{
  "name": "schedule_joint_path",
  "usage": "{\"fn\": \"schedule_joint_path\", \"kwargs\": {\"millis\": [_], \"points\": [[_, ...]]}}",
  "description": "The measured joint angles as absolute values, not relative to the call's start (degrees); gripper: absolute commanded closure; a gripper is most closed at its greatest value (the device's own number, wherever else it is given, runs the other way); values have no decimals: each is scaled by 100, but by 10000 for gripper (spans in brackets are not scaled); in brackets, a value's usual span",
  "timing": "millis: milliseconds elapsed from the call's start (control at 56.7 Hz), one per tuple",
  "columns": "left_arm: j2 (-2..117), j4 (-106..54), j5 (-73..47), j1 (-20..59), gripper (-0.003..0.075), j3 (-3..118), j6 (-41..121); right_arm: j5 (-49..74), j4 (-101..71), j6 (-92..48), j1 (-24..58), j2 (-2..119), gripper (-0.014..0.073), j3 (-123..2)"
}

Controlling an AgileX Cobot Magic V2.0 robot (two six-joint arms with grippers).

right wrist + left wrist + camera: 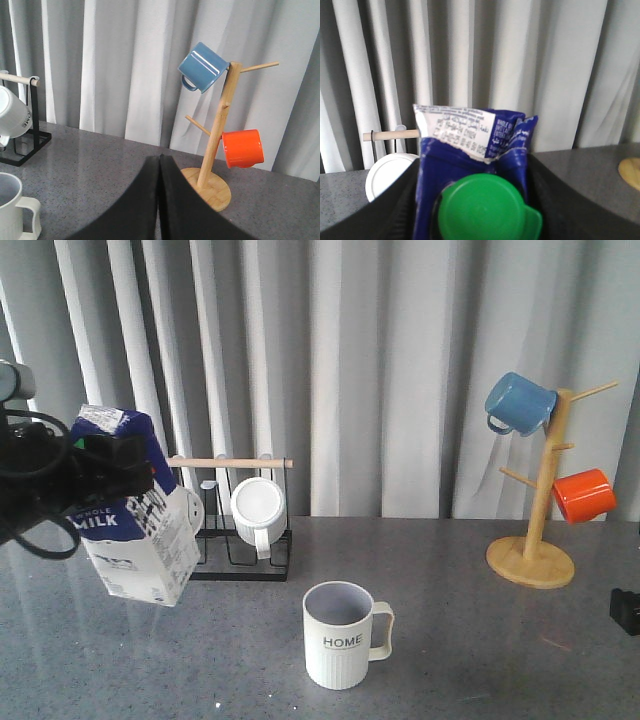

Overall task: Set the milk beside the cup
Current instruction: 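Carry the milk carton with the left gripper beside the white mug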

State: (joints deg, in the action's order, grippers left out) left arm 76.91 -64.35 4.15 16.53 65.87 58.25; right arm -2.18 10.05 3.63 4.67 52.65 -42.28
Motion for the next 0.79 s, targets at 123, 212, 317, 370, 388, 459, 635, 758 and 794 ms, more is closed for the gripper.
{"fn": "schedule_joint_path", "kwargs": {"millis": [123,212,317,370,388,459,635,758,794], "points": [[7898,-7674,1413,2199,637,6566,6550,-218,1005,363,467,5265,602,-4228],[8092,-8126,1720,2457,637,6560,6828,-218,1005,363,462,5265,602,-4228],[8431,-8459,2177,2930,637,6560,7009,-218,1005,363,462,5265,602,-4228],[8607,-8675,2468,3153,637,6560,7049,-218,1005,363,462,5265,602,-4228],[8675,-8763,2580,3230,637,6560,7062,-218,1005,363,462,5265,602,-4228],[8877,-9057,2869,3407,637,6579,7144,-218,1005,363,462,5265,602,-4228],[9404,-9603,3406,3839,637,7052,7880,-218,1005,363,462,5265,602,-4228],[9660,-9766,3406,4008,637,7483,8255,-218,1005,363,462,5265,602,-4228],[9729,-9795,3411,4030,637,7598,8286,-218,1005,363,462,5265,602,-4228]]}}
